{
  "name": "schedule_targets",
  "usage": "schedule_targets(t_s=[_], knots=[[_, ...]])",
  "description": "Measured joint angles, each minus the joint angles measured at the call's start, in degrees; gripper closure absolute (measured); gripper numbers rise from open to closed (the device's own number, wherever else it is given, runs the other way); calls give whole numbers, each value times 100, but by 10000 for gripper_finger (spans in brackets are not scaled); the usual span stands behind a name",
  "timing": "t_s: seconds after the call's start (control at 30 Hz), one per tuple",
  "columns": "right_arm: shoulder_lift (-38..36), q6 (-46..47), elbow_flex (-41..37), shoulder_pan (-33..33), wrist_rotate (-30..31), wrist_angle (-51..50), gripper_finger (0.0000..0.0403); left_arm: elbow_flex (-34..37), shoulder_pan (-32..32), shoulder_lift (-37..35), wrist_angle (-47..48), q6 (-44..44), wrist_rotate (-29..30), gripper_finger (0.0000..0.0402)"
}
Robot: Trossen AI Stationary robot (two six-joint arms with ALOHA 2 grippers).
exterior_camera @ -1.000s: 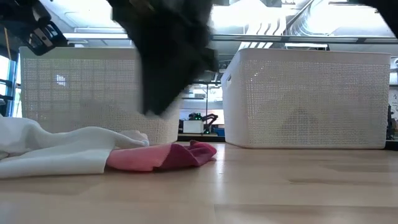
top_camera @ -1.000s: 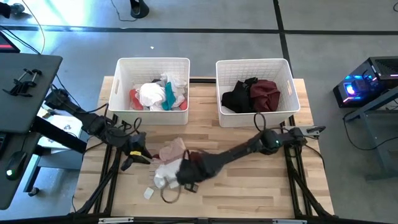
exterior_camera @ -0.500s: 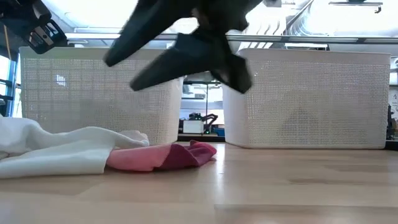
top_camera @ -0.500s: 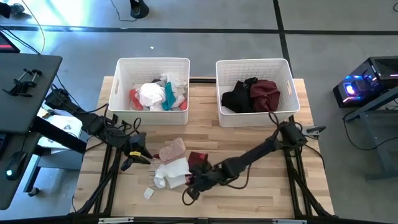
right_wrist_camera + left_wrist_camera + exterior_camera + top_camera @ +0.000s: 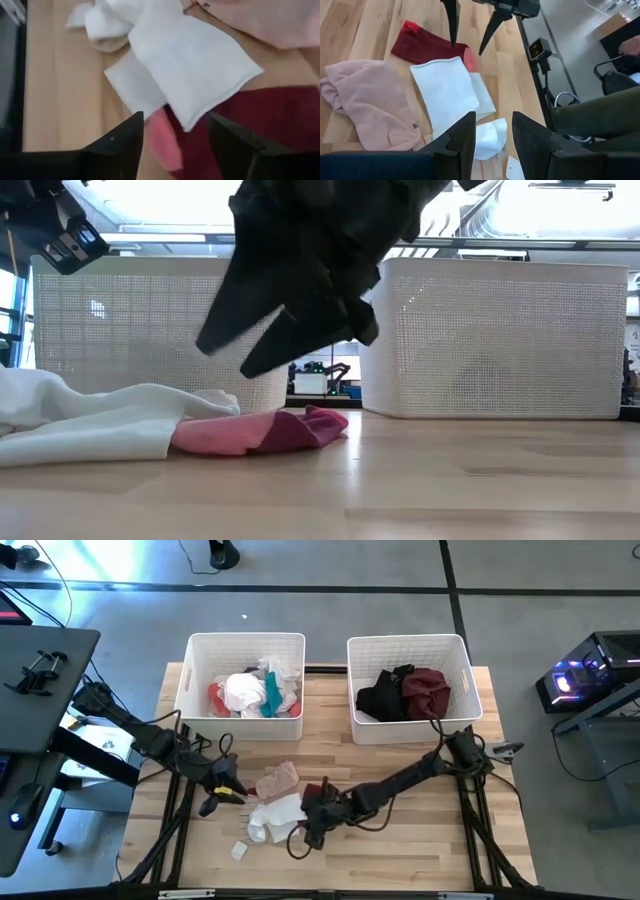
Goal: Sort clothes
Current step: Put the dark red sock into the right white laundry bin
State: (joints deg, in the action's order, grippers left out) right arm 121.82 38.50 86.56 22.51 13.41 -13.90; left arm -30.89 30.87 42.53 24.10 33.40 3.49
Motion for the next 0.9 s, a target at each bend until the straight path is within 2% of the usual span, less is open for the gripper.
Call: schedule_targets(t_s=[0.2,0.43,0.6,0.8,0.9], knots=[[100,-1447,-23,0,-28,165,185,0,0,157,-19,1,67,287],[485,-1336,-28,12,-277,229,217,-2,-4,280,-189,3,166,287],[656,-810,-4,63,-187,136,271,-2,-4,292,-227,3,264,287],[681,-251,112,77,11,82,382,-2,-4,292,-438,66,315,287],[664,-382,337,78,30,-48,391,-4,-4,290,-562,68,317,287]])
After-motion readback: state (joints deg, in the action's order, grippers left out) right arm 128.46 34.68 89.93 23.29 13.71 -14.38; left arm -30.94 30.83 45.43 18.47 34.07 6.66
